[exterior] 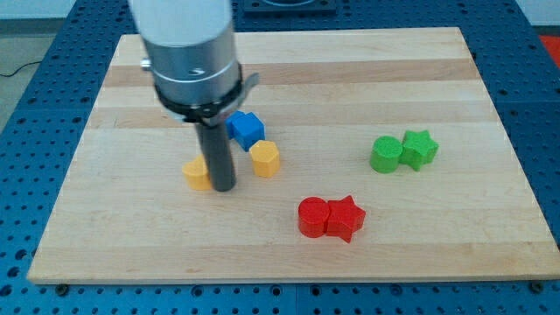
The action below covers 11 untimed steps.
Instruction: Move the yellow hexagon to the left side of the green circle
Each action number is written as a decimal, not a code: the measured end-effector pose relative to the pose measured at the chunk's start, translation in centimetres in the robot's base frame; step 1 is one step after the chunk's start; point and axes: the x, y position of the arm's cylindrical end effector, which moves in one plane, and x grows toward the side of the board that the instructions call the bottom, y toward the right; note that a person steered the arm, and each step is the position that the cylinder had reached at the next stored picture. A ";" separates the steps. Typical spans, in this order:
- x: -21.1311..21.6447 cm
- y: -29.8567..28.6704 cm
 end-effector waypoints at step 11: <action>4.1 8.4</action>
